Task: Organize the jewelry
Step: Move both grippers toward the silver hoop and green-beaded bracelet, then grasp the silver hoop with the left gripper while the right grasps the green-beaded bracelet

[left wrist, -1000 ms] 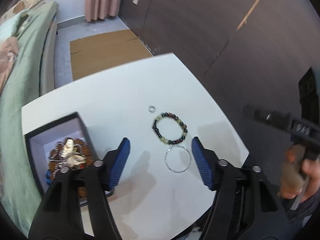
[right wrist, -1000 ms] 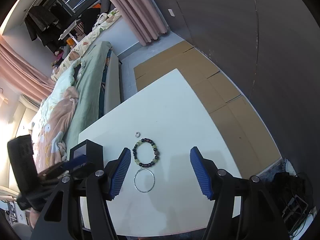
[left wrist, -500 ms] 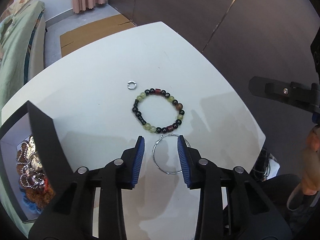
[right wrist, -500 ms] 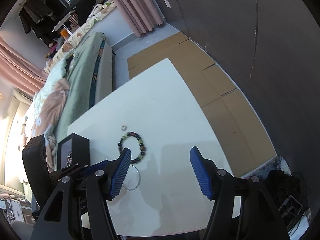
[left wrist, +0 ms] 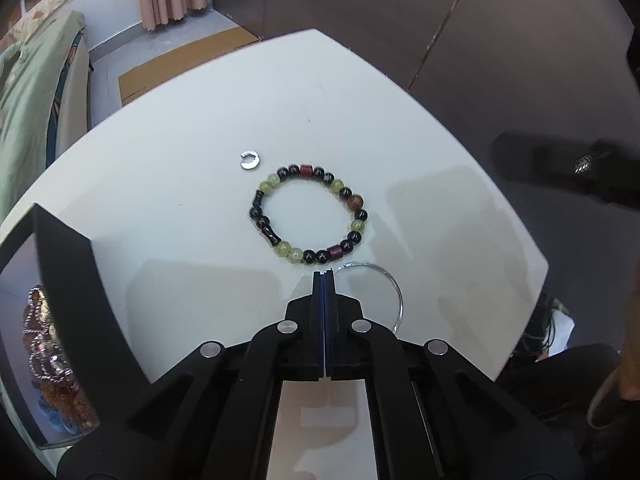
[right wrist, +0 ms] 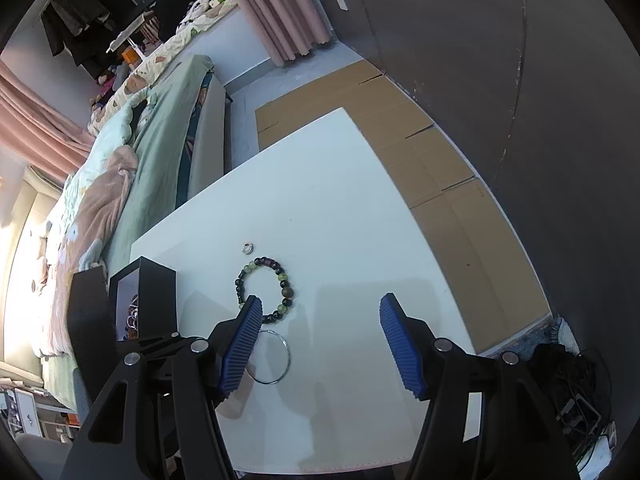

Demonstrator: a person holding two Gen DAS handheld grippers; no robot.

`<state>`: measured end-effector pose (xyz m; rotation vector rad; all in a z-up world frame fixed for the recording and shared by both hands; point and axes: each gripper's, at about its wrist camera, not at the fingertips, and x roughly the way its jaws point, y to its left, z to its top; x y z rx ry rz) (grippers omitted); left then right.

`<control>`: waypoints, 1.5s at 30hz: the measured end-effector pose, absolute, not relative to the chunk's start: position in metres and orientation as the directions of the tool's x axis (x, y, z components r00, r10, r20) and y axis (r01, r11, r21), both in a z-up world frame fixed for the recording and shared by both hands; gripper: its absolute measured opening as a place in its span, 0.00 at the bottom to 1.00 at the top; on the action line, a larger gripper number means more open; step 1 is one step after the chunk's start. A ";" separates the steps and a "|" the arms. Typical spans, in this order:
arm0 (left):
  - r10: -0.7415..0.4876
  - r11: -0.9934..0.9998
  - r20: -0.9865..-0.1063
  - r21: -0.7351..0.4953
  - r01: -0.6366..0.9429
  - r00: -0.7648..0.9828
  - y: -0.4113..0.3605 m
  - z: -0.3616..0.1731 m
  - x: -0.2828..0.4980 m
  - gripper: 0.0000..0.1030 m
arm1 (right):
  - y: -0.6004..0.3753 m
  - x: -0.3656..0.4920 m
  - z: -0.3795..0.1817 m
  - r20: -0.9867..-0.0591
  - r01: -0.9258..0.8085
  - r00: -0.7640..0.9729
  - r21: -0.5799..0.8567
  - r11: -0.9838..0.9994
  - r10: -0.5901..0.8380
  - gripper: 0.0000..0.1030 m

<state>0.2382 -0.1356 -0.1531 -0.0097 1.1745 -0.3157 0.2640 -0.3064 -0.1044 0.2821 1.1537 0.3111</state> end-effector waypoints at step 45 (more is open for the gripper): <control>-0.269 0.959 -0.873 -0.204 0.196 0.407 -0.111 -0.125 0.241 0.03 | -0.283 0.275 -0.128 -0.871 -0.119 0.321 0.353 0.928 0.373 0.49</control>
